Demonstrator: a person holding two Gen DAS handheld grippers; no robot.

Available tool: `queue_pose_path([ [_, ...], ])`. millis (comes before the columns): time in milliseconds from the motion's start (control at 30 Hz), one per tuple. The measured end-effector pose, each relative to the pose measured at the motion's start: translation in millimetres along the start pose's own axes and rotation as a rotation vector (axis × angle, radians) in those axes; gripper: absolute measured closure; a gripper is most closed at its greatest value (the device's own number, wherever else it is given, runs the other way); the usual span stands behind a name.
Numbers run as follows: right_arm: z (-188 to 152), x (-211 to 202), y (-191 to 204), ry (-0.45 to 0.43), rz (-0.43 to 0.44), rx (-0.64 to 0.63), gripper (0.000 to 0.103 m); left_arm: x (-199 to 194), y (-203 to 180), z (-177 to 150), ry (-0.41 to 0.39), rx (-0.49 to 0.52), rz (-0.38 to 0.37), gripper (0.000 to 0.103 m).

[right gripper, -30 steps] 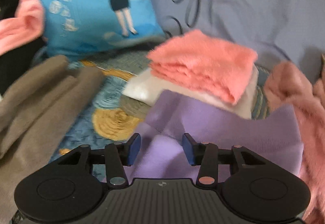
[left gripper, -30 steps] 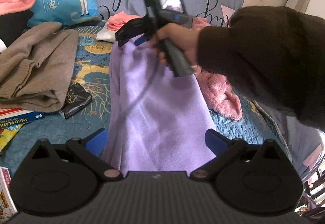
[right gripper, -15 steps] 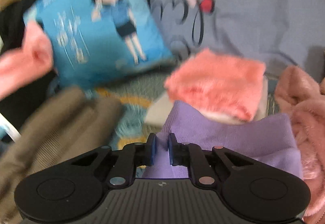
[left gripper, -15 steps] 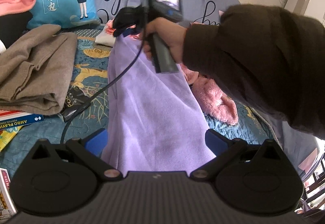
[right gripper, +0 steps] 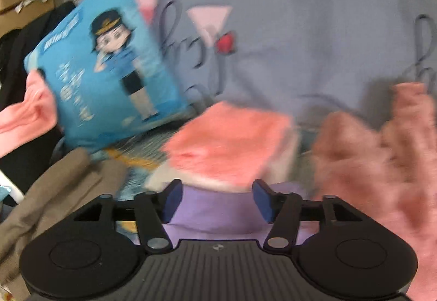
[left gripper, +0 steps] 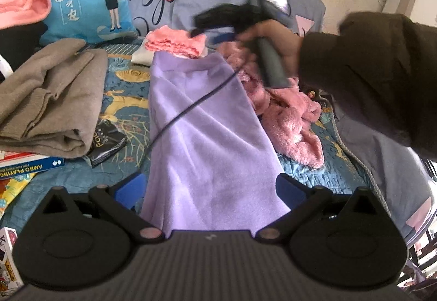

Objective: Fold clothes

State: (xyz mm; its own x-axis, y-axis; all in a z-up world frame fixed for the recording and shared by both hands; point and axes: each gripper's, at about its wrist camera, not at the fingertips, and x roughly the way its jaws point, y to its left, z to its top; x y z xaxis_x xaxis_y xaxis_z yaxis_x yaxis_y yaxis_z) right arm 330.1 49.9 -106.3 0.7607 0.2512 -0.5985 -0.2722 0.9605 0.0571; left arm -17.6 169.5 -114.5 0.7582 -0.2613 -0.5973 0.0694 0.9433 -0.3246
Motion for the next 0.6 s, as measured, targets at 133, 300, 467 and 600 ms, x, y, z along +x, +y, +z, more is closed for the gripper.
queue_pose_path([
  [133,-16,-7,-32,0.032,-0.024,-0.094,0.042,-11,-9,-2,-0.054,0.044,-0.065,0.000],
  [300,-31,11,-66,0.074,0.071,0.064,0.047,-31,-16,-3,-0.137,0.070,-0.290,0.000],
  [467,-47,43,-68,0.152,0.100,0.184,0.065,-42,-16,-1,-0.176,0.037,-0.461,0.000],
  [600,-55,53,-74,0.166,0.092,0.318,0.090,-39,-9,1,-0.163,-0.025,-0.419,0.000],
])
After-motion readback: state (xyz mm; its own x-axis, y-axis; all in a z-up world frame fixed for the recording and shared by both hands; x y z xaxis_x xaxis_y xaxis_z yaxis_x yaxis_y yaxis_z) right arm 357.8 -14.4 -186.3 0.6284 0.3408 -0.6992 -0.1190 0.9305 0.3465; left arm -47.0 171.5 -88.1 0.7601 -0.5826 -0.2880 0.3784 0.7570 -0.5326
